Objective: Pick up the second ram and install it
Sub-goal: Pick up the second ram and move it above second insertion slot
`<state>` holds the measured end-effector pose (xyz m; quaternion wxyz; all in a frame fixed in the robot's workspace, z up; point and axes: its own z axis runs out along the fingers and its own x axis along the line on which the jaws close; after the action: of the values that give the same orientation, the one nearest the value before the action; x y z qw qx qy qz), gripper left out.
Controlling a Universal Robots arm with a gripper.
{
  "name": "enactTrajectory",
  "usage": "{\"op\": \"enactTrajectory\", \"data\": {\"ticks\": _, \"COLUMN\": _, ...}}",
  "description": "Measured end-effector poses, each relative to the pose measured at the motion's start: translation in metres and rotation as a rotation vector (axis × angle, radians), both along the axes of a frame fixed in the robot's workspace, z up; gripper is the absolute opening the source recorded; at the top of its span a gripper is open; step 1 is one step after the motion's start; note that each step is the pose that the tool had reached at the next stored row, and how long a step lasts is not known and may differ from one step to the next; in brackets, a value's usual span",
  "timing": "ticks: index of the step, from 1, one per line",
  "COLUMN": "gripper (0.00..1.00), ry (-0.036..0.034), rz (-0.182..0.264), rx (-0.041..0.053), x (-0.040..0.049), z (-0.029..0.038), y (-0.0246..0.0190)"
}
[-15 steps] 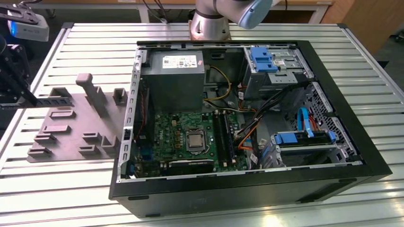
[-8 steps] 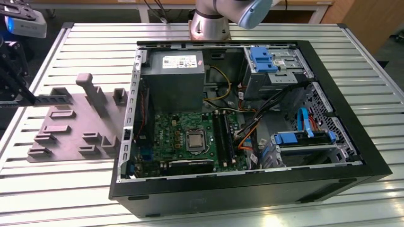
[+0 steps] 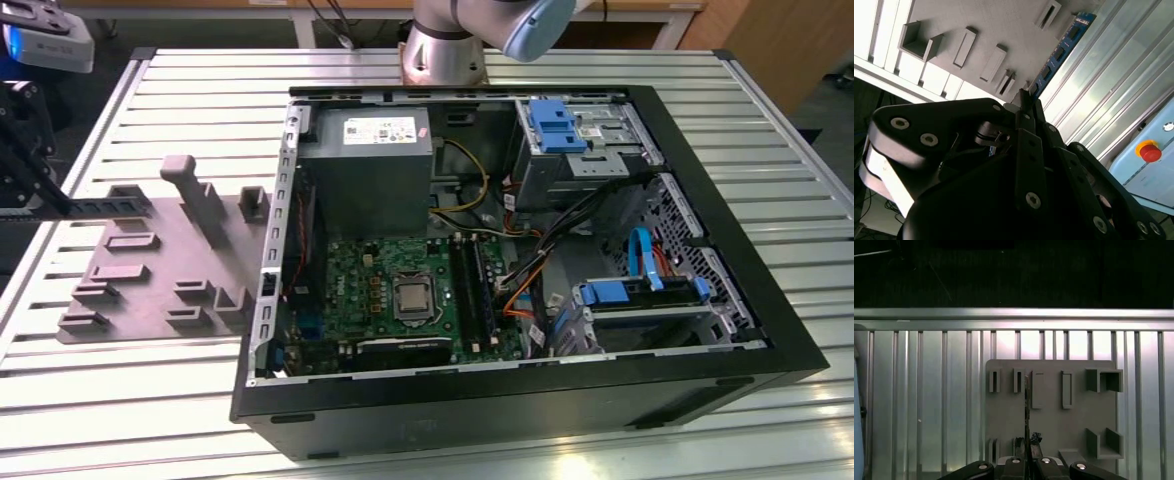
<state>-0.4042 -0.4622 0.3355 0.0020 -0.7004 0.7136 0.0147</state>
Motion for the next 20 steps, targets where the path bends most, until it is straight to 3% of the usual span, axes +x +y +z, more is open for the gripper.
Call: {"op": "enactTrajectory", "data": {"ticks": 20, "gripper": 0.14, "ry": 0.0000, "rz": 0.000, "rx": 0.0000, "x": 0.0000, "z": 0.0076, "y": 0.0001}}
